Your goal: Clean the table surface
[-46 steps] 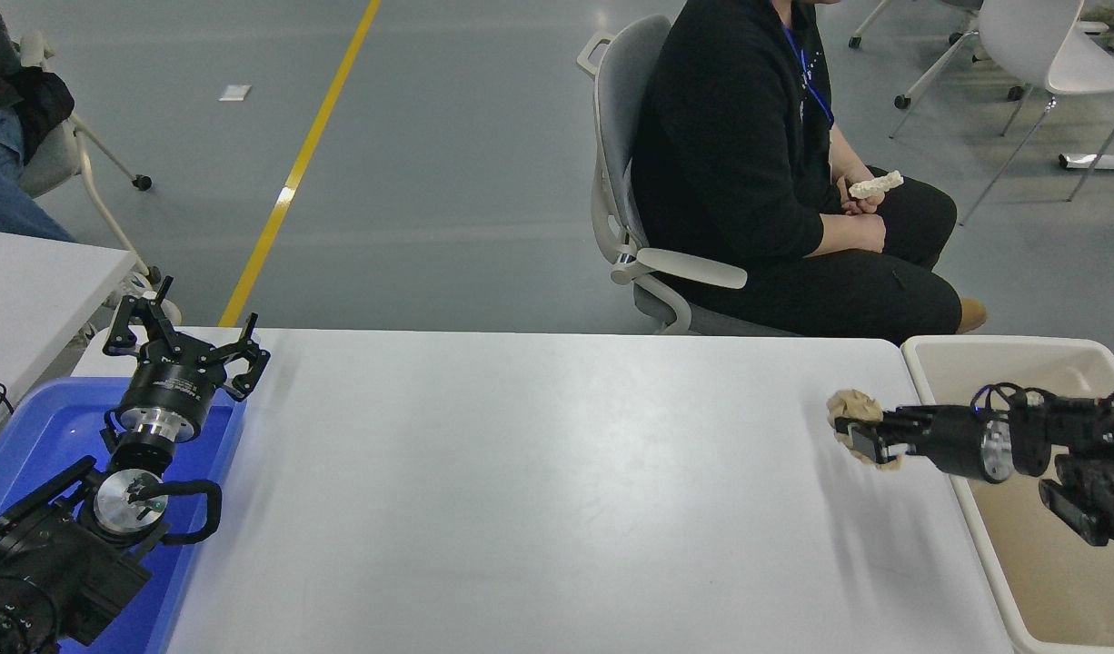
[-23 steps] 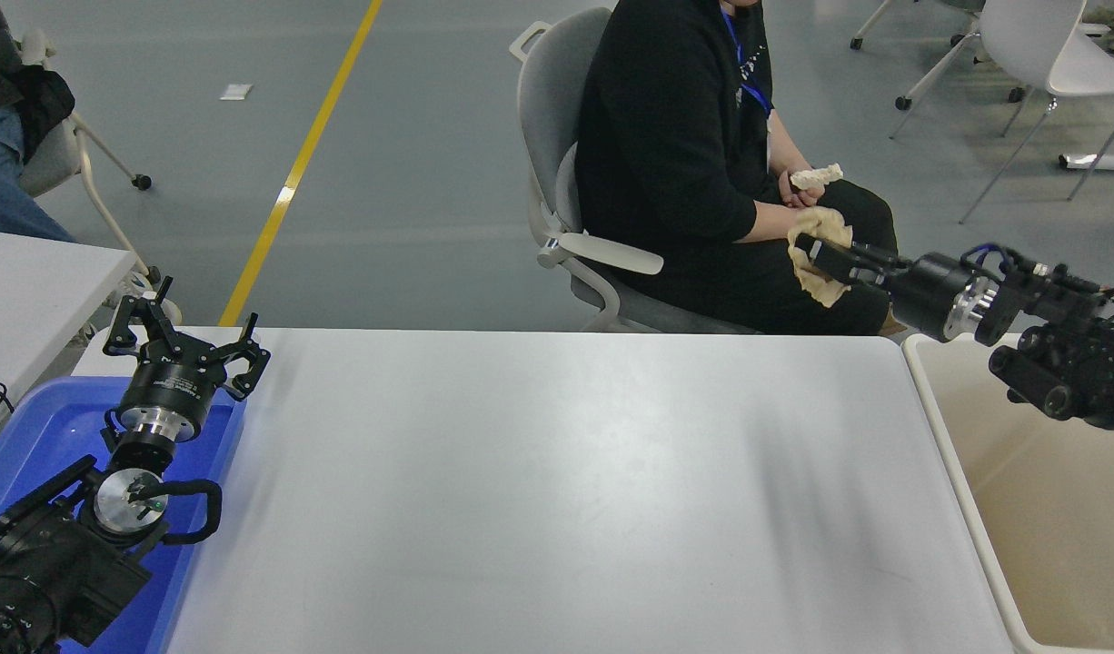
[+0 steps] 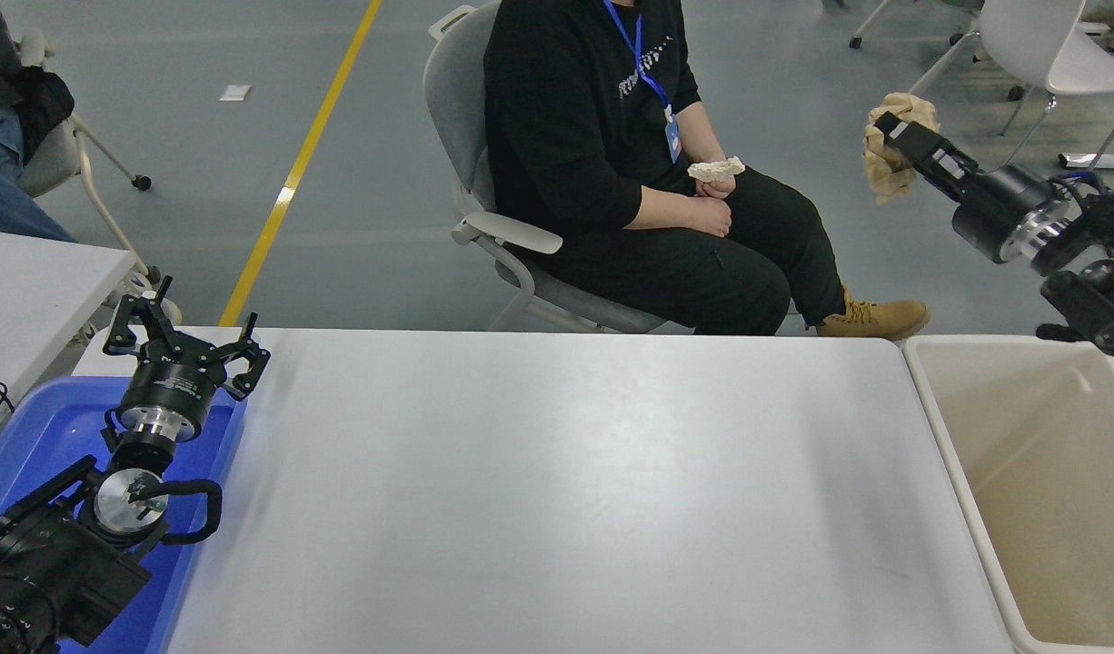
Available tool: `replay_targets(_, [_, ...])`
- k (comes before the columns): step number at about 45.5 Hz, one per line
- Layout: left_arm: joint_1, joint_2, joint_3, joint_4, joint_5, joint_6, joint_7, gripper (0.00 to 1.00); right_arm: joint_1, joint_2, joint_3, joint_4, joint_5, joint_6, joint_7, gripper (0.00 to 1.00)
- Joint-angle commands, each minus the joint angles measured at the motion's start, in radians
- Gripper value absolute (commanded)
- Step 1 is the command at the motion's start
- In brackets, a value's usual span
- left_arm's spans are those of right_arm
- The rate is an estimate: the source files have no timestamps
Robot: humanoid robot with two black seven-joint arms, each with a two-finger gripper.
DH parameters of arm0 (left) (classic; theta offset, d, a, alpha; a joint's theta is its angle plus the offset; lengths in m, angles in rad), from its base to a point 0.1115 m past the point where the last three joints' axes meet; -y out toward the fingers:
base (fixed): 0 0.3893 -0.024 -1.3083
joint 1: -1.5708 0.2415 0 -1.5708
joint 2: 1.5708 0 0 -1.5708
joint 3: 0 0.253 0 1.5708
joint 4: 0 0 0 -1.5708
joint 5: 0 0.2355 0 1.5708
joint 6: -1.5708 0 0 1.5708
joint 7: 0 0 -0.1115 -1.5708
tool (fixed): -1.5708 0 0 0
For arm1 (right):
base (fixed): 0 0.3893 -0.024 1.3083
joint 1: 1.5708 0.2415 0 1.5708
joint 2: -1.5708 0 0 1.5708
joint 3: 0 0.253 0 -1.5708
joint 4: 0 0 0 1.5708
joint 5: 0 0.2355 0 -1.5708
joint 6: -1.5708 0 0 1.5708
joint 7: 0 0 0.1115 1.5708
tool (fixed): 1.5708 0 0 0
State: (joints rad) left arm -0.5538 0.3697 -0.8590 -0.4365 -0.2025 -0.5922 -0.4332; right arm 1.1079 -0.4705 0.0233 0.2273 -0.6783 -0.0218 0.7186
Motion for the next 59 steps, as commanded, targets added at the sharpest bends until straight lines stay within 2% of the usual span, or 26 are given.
replay_targets(1, [0.0, 0.0, 0.0, 0.001, 0.0, 0.0, 0.001, 1.0, -0.051, -0.011, 0.01, -0.105, 0.056, 0.017, -0.206, 0.0])
replay_targets(6, [0.0, 0.0, 0.0, 0.001, 0.0, 0.0, 0.001, 1.0, -0.071, -0.023, 0.01, -0.126, 0.06, 0.062, -0.43, 0.0])
replay_targets(7, [0.0, 0.0, 0.0, 0.001, 0.0, 0.0, 0.001, 1.0, -0.083, -0.034, 0.01, -0.147, 0.066, 0.077, -0.537, 0.0])
replay_targets(11, [0.0, 0.0, 0.0, 0.001, 0.0, 0.0, 0.001, 1.0, -0.106, -0.04, 0.01, -0.169, 0.068, 0.08, -0.616, 0.0])
replay_targets(21, [0.0, 0.0, 0.0, 0.001, 0.0, 0.0, -0.001, 1.0, -0.161, -0.042, 0.01, -0.269, 0.069, 0.079, -0.66, 0.0])
replay_targets(32, [0.0, 0.0, 0.0, 0.001, 0.0, 0.0, 0.001, 1.0, -0.198, -0.042, 0.014, -0.295, 0.077, 0.053, -0.788, 0.0])
replay_targets(50, [0.0, 0.0, 0.0, 0.001, 0.0, 0.0, 0.001, 1.0, -0.301, 0.003, 0.009, -0.292, 0.109, 0.046, -0.789, 0.0])
replay_targets(59, [0.0, 0.0, 0.0, 0.001, 0.0, 0.0, 0.001, 1.0, -0.379, 0.072, 0.01, -0.289, 0.111, -0.006, -0.782, 0.0])
